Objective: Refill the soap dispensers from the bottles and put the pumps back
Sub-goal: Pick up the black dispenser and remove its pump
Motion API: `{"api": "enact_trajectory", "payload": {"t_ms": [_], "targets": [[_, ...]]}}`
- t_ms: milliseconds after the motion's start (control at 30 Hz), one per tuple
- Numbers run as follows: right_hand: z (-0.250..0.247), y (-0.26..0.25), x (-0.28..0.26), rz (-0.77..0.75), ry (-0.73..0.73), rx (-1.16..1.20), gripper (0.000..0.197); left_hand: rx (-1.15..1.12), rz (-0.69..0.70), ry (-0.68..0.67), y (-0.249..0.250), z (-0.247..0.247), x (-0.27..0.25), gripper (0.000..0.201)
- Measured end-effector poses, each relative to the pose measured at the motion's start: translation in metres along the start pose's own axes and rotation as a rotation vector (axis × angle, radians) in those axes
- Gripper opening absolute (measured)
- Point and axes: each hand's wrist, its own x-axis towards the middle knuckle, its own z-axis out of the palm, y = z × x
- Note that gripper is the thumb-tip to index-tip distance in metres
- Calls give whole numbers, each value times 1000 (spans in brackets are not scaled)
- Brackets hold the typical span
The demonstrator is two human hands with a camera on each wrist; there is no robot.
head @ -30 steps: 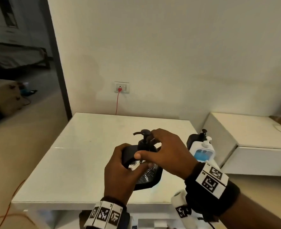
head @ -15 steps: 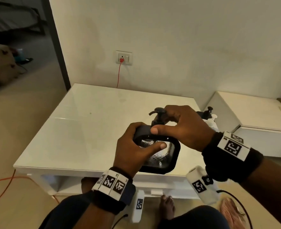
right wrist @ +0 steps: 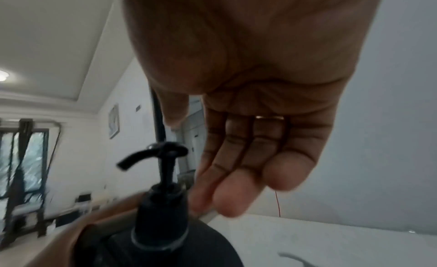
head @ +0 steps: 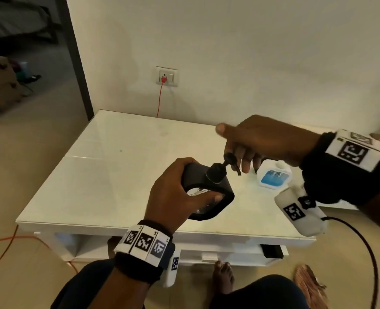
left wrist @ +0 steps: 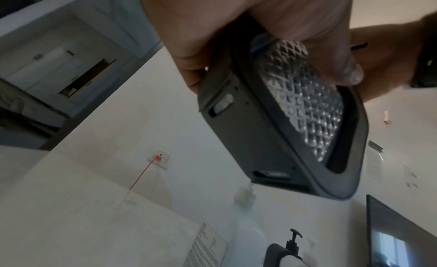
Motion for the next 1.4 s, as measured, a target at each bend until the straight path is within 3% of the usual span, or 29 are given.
{"api": "enact_trajectory", "payload": {"t_ms": [67, 233, 367, 500, 567, 633, 733, 767, 867, 967, 1067, 1167, 1400], "targets": [[9, -9, 4, 34, -105, -220, 65, 60, 1, 2, 1, 3, -1, 73], [14, -11, 10, -113, -104, -506, 16, 144, 13, 5, 1, 7, -1, 72], [17, -15, 4, -169, -119, -544, 43, 105, 7, 43, 4, 10, -2, 65], [27, -15, 4, -104, 171, -759, 74, 136, 23, 89, 2, 13, -2, 65], [30, -11, 7, -3, 239, -734, 83, 136, 21, 132, 1, 13, -2, 64], [32, -11, 7, 49, 262, -626, 78, 136, 15, 162, 0, 14, -1, 65], [33, -11, 8, -103, 168, -392, 26, 130, 4, 169, -2, 14, -1, 65], [32, -12, 8, -149, 113, -319, 20, 119, -3, 169, -4, 14, -2, 65], [29, -10, 8, -168, 47, -220, 52, 86, -14, 179, -6, 14, -1, 65], [32, -9, 16, -114, 204, -399, 44, 82, -14, 189, -5, 13, 2, 64], [30, -7, 17, -219, 151, -380, 22, 48, -23, 191, -6, 14, 2, 64], [23, -5, 14, -313, 59, -292, 36, 2, -41, 188, -7, 14, 2, 61], [-2, -4, 10, -350, 198, -140, 42, 1, -81, 161, -14, 11, 5, 61]]}}
